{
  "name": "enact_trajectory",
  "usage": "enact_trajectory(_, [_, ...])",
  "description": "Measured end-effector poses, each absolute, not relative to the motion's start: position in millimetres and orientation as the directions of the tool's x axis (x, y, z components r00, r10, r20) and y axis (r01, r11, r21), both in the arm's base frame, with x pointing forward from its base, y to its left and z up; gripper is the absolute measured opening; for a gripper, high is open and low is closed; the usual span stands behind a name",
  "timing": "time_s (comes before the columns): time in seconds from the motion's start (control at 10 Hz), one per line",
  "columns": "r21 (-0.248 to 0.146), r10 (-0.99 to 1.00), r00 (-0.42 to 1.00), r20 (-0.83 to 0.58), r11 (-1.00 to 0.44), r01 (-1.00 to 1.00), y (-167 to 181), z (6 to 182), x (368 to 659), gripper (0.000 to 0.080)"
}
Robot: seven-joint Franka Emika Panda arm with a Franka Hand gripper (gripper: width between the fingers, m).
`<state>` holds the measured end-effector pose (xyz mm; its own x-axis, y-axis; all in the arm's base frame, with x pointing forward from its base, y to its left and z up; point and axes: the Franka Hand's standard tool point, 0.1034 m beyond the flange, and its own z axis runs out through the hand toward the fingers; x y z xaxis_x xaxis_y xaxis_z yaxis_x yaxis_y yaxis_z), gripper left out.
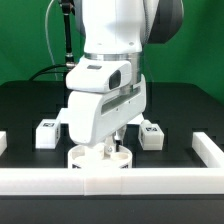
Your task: Assemble stool
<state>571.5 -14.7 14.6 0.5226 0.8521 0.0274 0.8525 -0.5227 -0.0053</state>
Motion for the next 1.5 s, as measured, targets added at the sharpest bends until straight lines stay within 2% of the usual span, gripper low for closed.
enact_trajectory(0.4, [-0.005,0.853,0.522,0.027,-0.522,0.853,-14,14.7,572,0.003])
enact_trajectory(0.8, [-0.011,0.874,0.485,0.029,-0.485,0.874,31,15.2,572,0.003])
enact_trajectory(1.0, [-0.029,0.882,0.47,0.018,-0.469,0.882,47,16.6,572,0.003])
enact_trajectory(1.3, [-0.038,0.864,0.502,0.019,-0.502,0.864,69,15.3,570,0.003])
enact_trajectory(1.5, [-0.031,0.857,0.514,0.029,-0.514,0.858,84,15.4,575,0.003])
